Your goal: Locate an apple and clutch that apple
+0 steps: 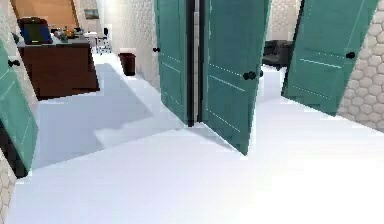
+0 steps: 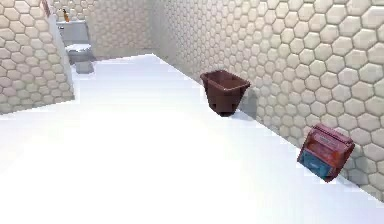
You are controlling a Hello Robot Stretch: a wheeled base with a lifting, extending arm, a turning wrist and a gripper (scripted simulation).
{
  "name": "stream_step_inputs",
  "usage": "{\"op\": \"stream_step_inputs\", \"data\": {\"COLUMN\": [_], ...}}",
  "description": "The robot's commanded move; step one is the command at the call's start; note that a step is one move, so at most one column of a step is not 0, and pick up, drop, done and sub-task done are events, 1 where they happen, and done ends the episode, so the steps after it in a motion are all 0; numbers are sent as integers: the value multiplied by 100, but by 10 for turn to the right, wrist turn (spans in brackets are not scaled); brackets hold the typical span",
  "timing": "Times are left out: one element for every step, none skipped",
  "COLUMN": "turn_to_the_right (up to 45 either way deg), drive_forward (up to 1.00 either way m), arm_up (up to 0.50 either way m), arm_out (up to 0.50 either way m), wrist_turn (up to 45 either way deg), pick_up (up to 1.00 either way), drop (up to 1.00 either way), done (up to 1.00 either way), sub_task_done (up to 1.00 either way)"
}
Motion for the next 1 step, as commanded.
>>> {"op": "stream_step_inputs", "data": {"turn_to_the_right": [-210], "drive_forward": [0], "arm_up": [0], "arm_out": [0], "wrist_turn": [0], "pick_up": [0], "drop": [0], "done": [0], "sub_task_done": [0]}}
